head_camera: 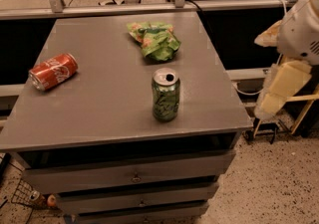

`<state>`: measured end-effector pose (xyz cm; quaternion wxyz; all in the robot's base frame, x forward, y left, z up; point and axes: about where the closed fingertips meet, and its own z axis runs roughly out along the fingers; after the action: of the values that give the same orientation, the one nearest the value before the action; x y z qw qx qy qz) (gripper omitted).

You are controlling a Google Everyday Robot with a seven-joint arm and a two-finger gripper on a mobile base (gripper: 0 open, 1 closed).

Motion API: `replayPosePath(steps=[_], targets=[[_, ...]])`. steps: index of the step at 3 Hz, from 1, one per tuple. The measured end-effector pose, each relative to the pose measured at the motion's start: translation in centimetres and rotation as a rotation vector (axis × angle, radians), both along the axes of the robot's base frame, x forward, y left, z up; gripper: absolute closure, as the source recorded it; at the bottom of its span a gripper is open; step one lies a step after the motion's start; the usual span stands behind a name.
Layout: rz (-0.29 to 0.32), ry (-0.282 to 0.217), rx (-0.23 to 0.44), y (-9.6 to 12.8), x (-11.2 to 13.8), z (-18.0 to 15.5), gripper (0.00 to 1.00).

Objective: Move green can near coke can

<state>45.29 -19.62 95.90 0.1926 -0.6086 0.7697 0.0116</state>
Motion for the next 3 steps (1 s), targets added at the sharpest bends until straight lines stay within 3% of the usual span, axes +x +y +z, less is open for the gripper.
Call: replayPosePath(steps=[3], targets=[[0.162,0.055,0.376,9.1,4.2,-5.8,0.0]])
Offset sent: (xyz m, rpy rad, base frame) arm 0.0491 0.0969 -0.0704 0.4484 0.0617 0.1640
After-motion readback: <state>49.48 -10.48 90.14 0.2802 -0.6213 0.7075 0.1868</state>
